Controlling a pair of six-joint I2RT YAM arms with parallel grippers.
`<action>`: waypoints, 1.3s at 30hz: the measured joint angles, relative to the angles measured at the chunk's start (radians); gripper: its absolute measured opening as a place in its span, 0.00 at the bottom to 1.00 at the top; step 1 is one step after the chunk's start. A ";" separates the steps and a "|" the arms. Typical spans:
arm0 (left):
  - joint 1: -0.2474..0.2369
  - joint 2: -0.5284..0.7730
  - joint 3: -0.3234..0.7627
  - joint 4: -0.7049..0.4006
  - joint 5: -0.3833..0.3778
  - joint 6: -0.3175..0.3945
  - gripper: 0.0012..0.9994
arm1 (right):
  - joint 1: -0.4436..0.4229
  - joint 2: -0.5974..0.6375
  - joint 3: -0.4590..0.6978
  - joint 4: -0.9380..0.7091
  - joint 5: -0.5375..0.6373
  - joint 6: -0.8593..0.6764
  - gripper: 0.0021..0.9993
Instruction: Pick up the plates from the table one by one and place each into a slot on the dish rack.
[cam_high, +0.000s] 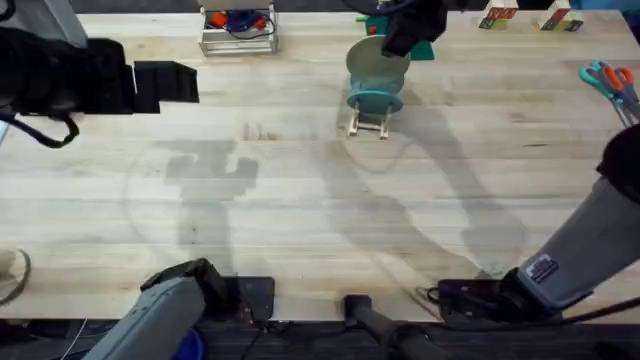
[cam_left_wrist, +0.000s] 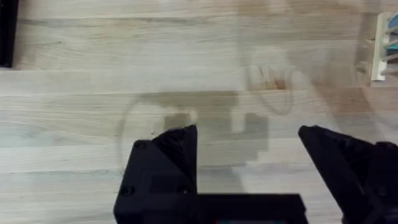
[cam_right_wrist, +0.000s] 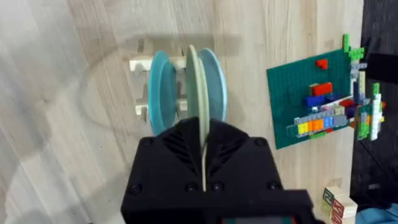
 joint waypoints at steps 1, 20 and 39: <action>0.000 0.000 0.000 0.000 0.000 0.000 0.99 | 0.000 0.000 0.000 0.000 0.003 0.000 0.03; 0.000 0.000 0.000 0.000 0.000 0.000 0.99 | 0.000 0.061 0.000 -0.008 0.015 -0.002 0.03; 0.000 0.000 0.000 0.000 0.000 0.000 0.99 | 0.000 0.129 0.000 -0.009 0.018 -0.005 0.03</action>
